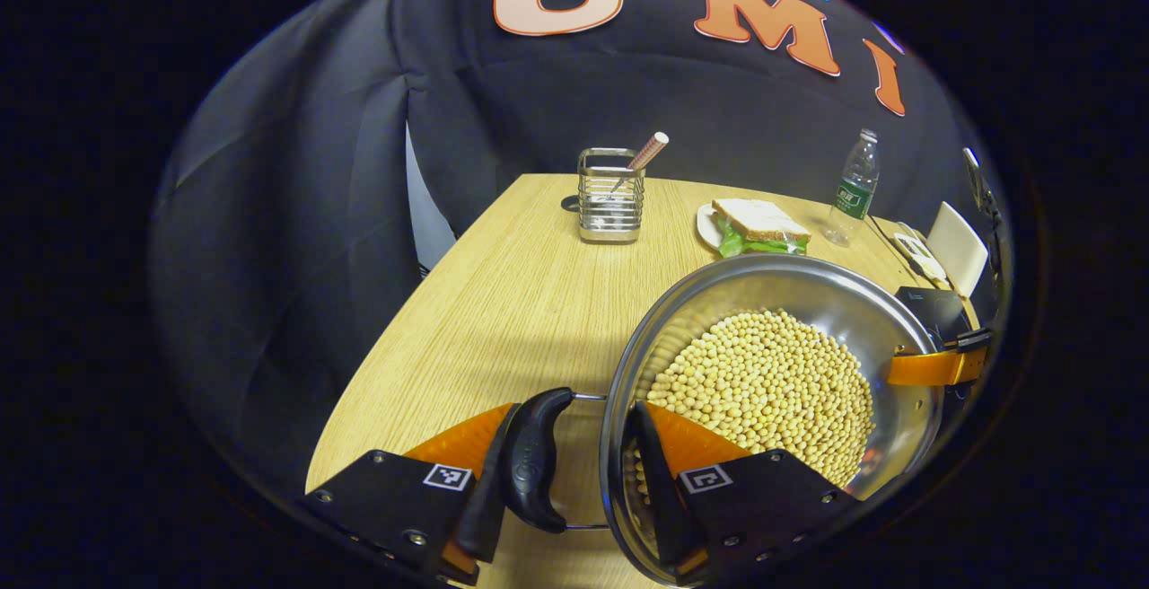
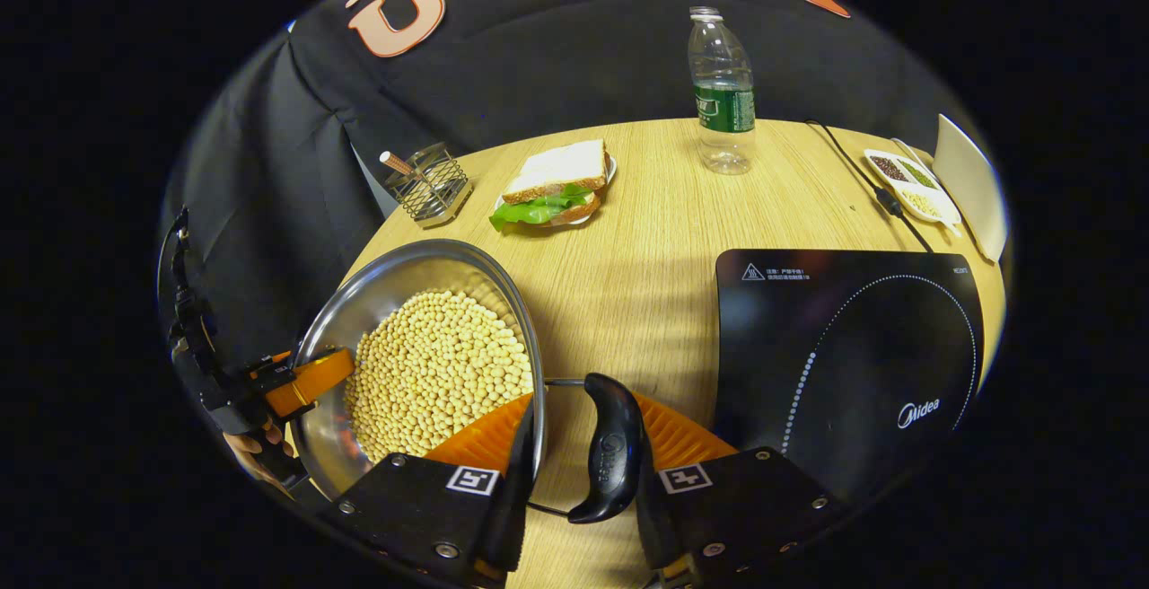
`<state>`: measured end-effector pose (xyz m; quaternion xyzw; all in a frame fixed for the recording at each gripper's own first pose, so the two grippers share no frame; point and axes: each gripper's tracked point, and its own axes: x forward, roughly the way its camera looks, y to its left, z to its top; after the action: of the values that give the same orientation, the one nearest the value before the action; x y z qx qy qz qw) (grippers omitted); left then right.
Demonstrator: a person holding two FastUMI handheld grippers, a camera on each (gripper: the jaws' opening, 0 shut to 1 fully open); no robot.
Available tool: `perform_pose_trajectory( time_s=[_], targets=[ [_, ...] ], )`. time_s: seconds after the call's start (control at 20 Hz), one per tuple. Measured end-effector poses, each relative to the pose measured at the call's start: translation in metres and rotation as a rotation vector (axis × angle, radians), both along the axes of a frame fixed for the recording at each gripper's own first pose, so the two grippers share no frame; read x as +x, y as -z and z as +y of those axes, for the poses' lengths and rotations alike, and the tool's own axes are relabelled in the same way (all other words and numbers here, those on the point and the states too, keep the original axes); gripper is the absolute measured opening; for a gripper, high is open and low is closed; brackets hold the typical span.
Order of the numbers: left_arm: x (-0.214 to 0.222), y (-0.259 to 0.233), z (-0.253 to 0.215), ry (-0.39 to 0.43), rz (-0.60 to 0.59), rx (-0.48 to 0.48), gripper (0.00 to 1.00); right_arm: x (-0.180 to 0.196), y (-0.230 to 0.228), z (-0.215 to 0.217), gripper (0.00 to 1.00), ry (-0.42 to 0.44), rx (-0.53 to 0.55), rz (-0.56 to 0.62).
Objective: First push the handle of the pot to place it horizontally, then grasp the pot with both hands and set it on the induction cooktop.
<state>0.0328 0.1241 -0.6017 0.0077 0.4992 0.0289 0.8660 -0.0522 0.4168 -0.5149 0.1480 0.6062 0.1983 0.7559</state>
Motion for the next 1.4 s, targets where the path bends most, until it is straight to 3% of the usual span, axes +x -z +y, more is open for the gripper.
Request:
perform_pose_trajectory(
  time_s=[0.3, 0.35, 0.55, 0.6, 0.75, 1.2, 1.25, 1.4],
  targets=[
    [0.004, -0.039, -0.010, -0.001, -0.080, 0.022, 0.67, 0.004, -0.030, -0.022, 0.43, 0.024, 0.017, -0.047],
    [0.006, -0.055, -0.015, 0.007, -0.104, 0.029, 0.67, 0.006, -0.038, -0.028, 0.47, 0.032, 0.026, -0.059],
    [0.003, -0.110, -0.017, 0.032, -0.163, 0.035, 0.67, 0.017, -0.065, -0.057, 0.43, 0.073, 0.042, -0.110],
    [0.001, -0.118, -0.016, 0.028, -0.166, 0.023, 0.67, 0.018, -0.072, -0.066, 0.47, 0.081, 0.041, -0.120],
    [0.008, -0.149, -0.009, 0.049, -0.191, 0.007, 0.67, 0.022, -0.094, -0.095, 0.47, 0.104, 0.030, -0.156],
    [0.020, -0.133, -0.020, 0.133, -0.225, -0.030, 0.67, 0.027, -0.109, -0.187, 0.47, 0.186, -0.008, -0.188],
    [0.022, -0.133, -0.020, 0.143, -0.226, -0.034, 0.67, 0.028, -0.108, -0.198, 0.43, 0.196, -0.015, -0.190],
    [0.025, -0.133, -0.022, 0.177, -0.233, -0.048, 0.67, 0.028, -0.107, -0.227, 0.47, 0.232, -0.030, -0.196]
  ],
)
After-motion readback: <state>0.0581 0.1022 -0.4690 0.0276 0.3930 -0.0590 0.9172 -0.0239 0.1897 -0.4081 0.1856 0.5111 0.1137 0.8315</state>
